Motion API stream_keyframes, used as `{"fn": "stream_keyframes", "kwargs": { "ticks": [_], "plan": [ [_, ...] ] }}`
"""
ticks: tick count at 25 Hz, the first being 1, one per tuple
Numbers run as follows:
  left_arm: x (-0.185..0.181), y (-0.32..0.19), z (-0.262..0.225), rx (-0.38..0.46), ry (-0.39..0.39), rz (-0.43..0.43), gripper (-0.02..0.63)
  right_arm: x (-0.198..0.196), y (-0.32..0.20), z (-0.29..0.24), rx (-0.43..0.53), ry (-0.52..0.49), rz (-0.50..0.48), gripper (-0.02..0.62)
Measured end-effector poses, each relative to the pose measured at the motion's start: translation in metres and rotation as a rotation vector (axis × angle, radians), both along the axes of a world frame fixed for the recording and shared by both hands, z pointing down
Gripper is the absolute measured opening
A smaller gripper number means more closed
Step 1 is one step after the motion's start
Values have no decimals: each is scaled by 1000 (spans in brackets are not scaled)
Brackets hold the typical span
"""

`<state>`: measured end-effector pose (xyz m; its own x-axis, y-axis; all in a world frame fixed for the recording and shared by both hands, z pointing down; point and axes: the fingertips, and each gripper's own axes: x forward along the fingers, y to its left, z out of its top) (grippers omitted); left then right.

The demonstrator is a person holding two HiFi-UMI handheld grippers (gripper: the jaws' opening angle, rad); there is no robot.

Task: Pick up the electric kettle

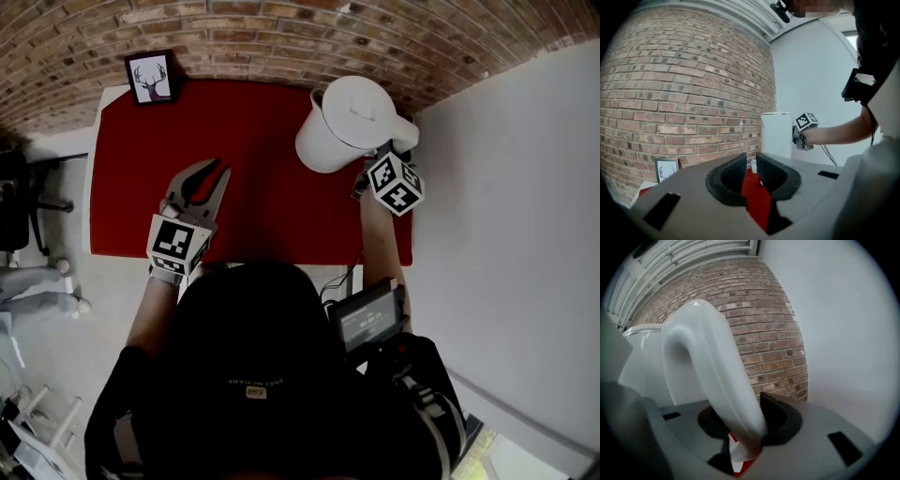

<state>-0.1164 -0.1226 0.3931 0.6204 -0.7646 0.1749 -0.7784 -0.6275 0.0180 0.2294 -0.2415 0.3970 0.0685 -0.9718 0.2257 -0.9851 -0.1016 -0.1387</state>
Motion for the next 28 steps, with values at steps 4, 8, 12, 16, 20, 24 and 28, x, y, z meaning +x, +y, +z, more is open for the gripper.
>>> {"fn": "stream_keyframes", "kwargs": {
  "ticks": [4, 8, 12, 16, 20, 24, 28],
  "plan": [
    [-8, -2, -2, 3, 5, -5, 55, -25, 7, -5, -1, -22, -31, 135],
    [-13, -4, -1, 1, 11, -1, 55, -48, 11, -7, -14, -20, -57, 135],
    [-19, -10, -3, 7, 14, 1, 54, -73, 13, -9, -20, -15, -85, 135],
    [-22, -14, -7, 14, 14, 2, 55, -94, 16, -9, -29, -33, -111, 135],
    [-26, -19, -11, 26, 10, -1, 55, -109, 17, -9, -29, -39, -117, 135],
    [-30, -21, -11, 29, -2, -7, 55, -123, 19, -12, -20, -31, -125, 135],
    [-35, -24, -10, 29, -6, -18, 55, -140, 22, -14, -15, -24, -152, 135]
  ]
}}
